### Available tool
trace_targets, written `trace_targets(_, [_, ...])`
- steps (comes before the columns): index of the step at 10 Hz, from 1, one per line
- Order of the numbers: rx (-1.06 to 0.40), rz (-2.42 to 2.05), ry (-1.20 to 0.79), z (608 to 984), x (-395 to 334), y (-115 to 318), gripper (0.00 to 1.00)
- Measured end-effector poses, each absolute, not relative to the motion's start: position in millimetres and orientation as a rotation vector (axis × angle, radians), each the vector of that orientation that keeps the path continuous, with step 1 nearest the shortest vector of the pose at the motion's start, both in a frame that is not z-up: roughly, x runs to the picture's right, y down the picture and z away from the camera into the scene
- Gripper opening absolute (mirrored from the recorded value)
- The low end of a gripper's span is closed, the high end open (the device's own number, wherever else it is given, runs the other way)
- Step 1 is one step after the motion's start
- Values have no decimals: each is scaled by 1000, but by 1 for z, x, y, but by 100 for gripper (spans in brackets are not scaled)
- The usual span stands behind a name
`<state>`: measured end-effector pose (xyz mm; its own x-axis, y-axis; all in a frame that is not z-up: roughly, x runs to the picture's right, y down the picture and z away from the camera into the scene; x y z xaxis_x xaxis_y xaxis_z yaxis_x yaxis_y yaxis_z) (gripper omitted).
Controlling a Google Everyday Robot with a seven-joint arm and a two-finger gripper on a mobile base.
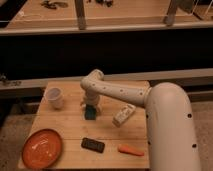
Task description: Place the white sponge in the ceramic cup
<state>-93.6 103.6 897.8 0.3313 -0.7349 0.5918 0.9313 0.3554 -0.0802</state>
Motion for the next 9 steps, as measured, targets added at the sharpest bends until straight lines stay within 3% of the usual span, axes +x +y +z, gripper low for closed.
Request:
trace_targets(6, [-462,-1135,-506,906,-94,99,65])
trace_targets(9, [-465,-1137,-509,907,-97,94,50])
